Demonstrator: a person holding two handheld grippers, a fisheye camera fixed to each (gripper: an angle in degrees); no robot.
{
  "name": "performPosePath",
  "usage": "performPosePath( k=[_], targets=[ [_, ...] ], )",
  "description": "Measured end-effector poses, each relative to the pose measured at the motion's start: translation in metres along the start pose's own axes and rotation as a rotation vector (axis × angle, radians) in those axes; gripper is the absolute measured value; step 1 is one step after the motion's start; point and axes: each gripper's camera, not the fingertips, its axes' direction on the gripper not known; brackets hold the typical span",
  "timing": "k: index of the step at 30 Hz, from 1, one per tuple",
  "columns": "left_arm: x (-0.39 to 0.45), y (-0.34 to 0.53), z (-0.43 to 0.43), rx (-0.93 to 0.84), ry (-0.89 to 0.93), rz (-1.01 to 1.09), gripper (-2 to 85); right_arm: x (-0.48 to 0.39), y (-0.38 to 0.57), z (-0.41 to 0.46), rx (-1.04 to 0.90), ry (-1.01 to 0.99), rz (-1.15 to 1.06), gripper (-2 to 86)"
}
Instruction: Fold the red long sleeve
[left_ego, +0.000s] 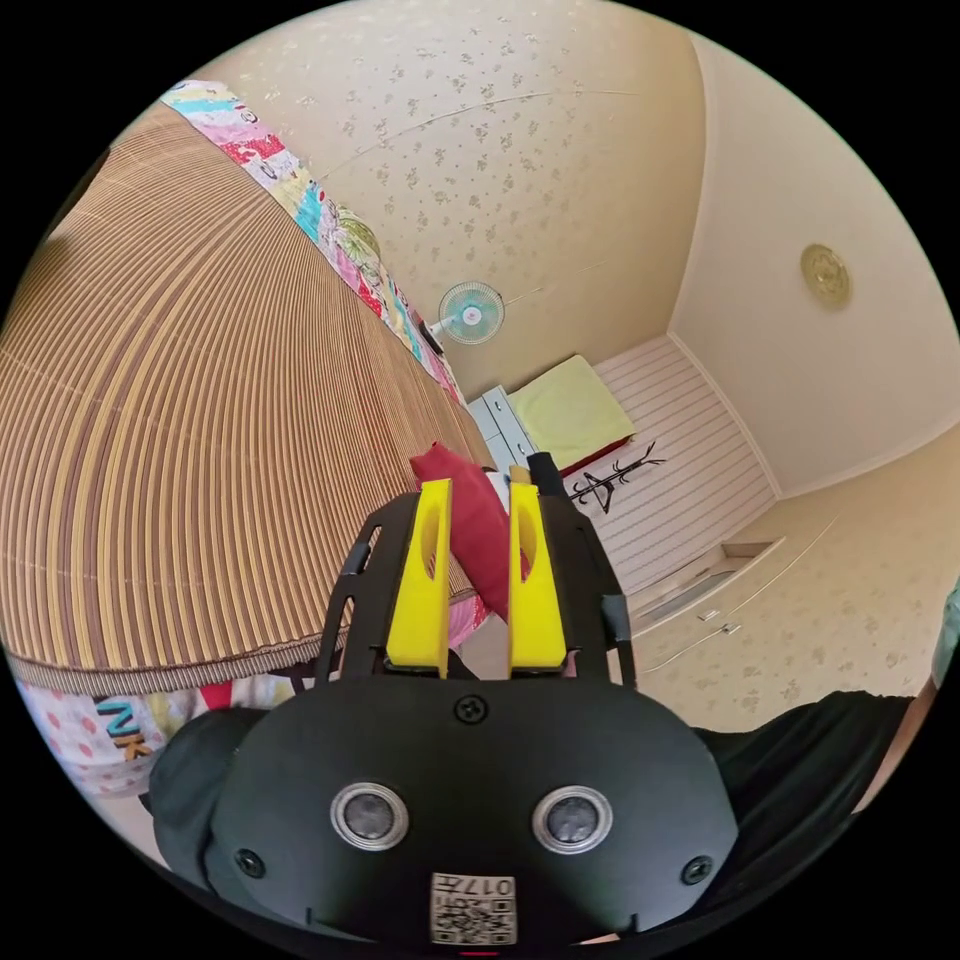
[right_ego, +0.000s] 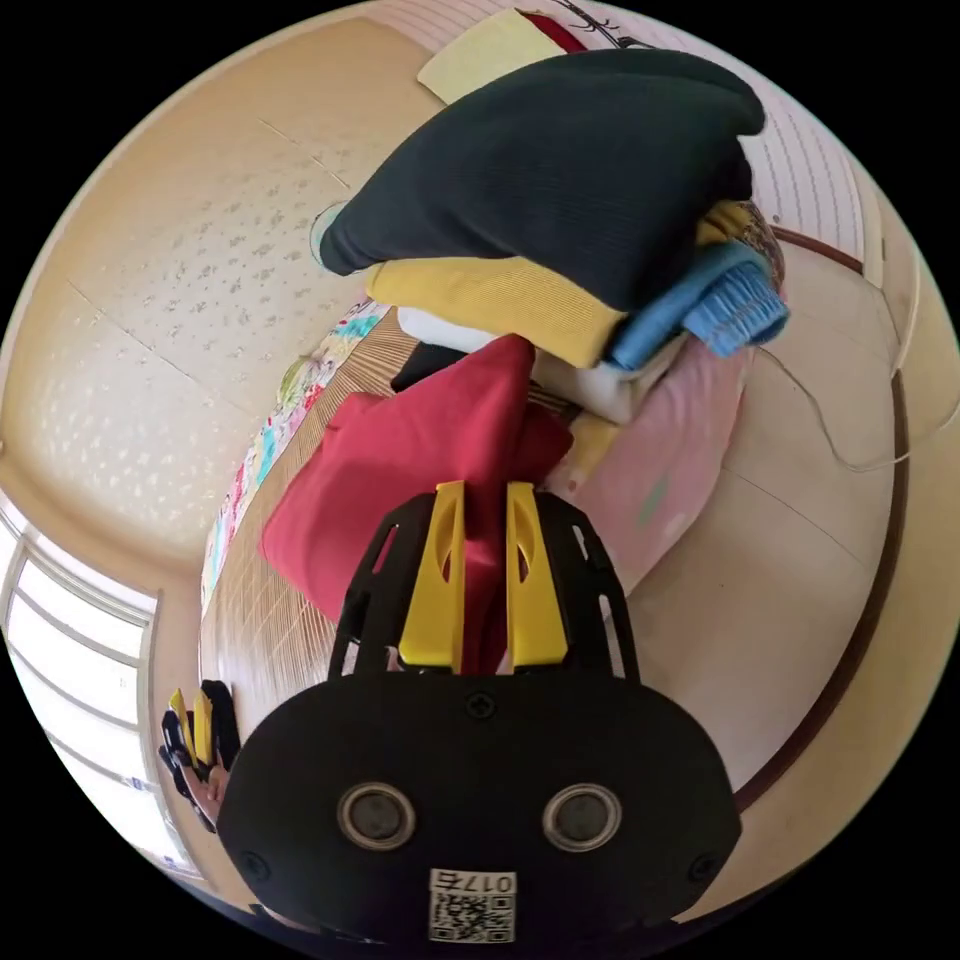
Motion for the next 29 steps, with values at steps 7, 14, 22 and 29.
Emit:
performPosePath(
  k=[7, 14, 22, 29],
  targets=[
    [0.004, -0.018, 0.011, -0.012, -0.036, 0.024, 9.0, -0.028, 0.105, -0.065, 0.114, 0.013, -0.295, 7.1],
    [0.005, -0.036, 0.018, -0.021, -0.058, 0.043, 9.0, -0.130, 0.110, 0.041, -0.227, 0.007, -0.616, 13.0],
    [-0.004, -0.063, 0.021, -0.025, -0.054, 0.040, 8.9, -0.193, 0.111, 0.107, -0.151, 0.339, -0.687, 9.9],
    [0.005, -0.081, -0.014, 0.085, -0.082, 0.095, 8.8, -0.171, 0.108, 0.052, -0.202, 0.076, -0.482, 11.3]
  ],
)
